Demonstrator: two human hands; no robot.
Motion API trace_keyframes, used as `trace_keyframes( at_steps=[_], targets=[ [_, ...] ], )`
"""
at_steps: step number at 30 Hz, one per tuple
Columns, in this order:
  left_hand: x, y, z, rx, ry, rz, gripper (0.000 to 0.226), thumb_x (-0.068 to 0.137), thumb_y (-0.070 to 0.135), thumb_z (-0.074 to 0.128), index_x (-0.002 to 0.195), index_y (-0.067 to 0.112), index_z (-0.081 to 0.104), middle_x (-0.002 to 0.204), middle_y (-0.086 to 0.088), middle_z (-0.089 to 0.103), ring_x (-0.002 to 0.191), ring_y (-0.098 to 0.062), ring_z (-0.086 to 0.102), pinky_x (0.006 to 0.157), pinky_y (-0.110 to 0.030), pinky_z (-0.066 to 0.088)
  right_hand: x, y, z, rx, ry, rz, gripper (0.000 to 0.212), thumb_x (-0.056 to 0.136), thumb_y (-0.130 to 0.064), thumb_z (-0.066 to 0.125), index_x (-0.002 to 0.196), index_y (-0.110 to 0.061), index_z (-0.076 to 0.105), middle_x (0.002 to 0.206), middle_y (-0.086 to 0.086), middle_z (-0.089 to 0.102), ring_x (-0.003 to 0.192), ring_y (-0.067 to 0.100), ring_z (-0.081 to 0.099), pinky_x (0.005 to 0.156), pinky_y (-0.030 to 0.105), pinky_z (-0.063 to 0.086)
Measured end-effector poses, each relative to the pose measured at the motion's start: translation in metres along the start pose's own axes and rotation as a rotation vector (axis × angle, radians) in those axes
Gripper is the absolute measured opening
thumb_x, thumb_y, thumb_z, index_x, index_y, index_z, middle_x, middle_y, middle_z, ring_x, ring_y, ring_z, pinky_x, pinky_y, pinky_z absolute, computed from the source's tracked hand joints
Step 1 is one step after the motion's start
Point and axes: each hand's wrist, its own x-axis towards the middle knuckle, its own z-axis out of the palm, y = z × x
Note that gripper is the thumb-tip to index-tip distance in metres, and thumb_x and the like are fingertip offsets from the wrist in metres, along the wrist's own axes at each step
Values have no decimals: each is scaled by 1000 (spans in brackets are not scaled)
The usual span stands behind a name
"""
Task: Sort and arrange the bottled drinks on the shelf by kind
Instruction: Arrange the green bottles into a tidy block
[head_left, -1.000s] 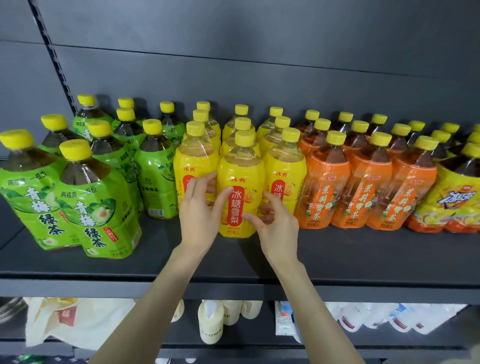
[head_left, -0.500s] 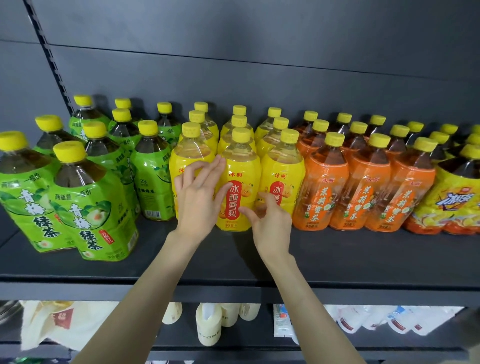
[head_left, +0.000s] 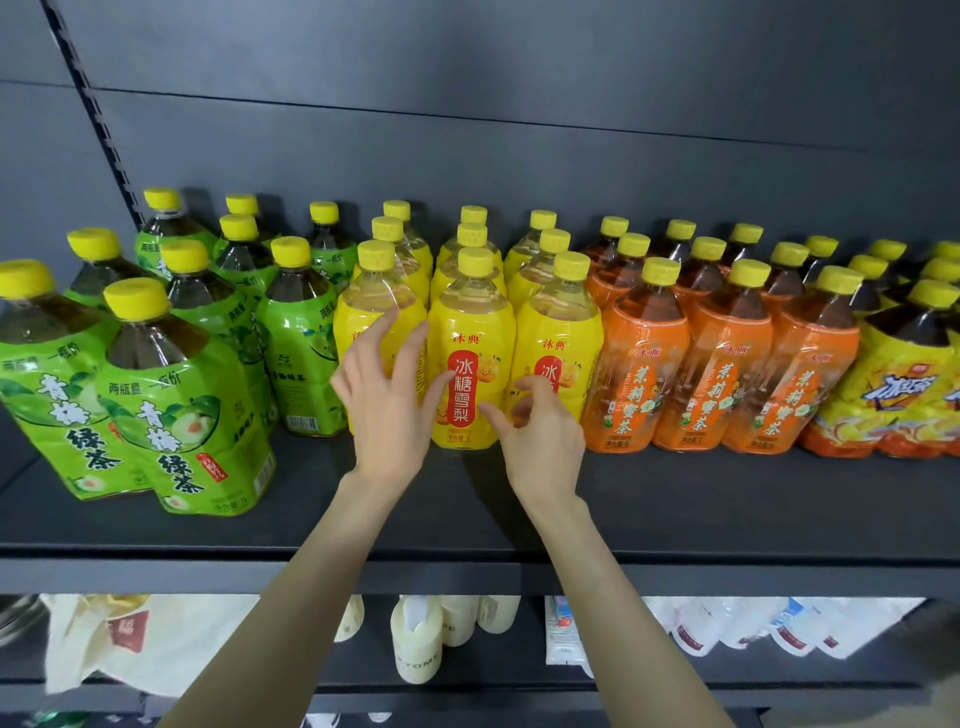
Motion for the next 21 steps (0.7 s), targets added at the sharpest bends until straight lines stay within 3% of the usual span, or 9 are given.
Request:
trace_keyframes(
  at_steps=[4,7,10,14,21],
  targets=[
    [-23,-14,-2,-166,-47,-224,79,77,26,78,142,3,38,145,-28,31,134,-40,30,105,-54,31,-2,14,-12,-43,192,-85,67,74,-24,83,131,-10,50,127,21,49,115,35,49,77,33,45],
    [-30,-20,0,-245,-96,-300,85,80,19,76,148,8,26,151,-24,22,140,-38,23,110,-43,25,2,18,-17,-114,152,-105,84,77,-21,81,147,-18,35,145,24,33,129,40,35,87,44,47],
    [-29,-23,1,-233,-65,-286,79,82,13,73,147,14,29,150,-23,27,138,-39,29,107,-45,32,5,18,-15,-161,94,-73,89,79,-18,79,150,-22,26,150,22,29,130,40,35,83,45,50],
    [-25,-27,1,-221,-22,-288,74,80,13,76,143,14,38,141,-25,38,128,-41,41,99,-51,41,6,17,-12,-207,103,-50,88,78,-19,79,150,-21,29,148,22,35,120,41,44,75,43,52],
    [-24,-24,5,-185,-9,-295,74,76,13,79,141,13,43,134,-28,42,121,-45,45,93,-39,34,9,17,-12,-196,80,-57,86,77,-19,80,149,-19,32,145,22,38,116,42,46,74,44,52]
  ],
)
